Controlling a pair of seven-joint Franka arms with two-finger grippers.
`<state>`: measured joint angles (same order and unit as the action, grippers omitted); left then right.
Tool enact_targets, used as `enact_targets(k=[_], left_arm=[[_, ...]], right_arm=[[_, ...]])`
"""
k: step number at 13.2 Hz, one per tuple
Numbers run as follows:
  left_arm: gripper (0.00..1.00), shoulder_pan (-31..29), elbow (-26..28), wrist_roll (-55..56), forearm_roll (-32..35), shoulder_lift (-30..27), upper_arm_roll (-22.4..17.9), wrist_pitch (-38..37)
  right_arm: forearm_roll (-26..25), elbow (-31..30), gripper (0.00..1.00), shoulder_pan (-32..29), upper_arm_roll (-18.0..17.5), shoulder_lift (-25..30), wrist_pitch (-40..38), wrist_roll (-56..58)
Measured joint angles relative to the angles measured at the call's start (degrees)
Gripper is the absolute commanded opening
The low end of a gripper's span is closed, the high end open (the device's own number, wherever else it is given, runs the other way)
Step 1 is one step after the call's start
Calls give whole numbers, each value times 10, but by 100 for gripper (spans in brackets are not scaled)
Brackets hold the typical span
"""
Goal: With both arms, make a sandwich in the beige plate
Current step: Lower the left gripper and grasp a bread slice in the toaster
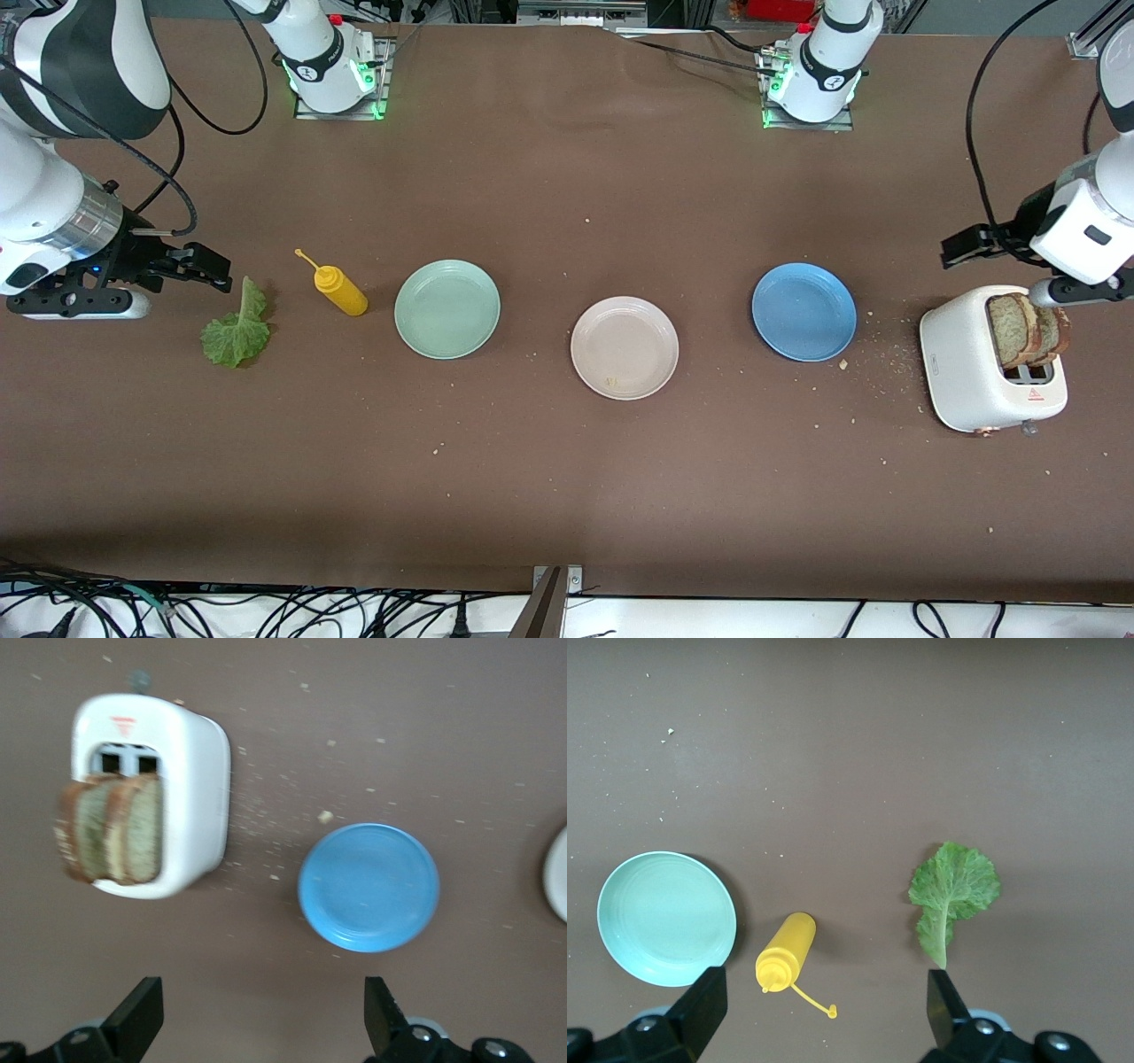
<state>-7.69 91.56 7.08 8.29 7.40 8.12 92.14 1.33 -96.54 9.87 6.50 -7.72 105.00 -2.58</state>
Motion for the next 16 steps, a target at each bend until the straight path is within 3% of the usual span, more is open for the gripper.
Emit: enact_targets(k=[2,5,12,16], left_arm=[[100,0,7,-15,44,16,1,34],[100,-18,39,-39,57,39,1,114],[100,-84,185,-82,81,42,0,354],[100,-95,210,-82,93,38,1,381]], right_arm=[[0,0,100,0,0,0,0,0],[0,1,100,-1,2,0,0,0],[0,15,100,-2,6,2,1,0],[0,20,100,-2,11,3,2,0]])
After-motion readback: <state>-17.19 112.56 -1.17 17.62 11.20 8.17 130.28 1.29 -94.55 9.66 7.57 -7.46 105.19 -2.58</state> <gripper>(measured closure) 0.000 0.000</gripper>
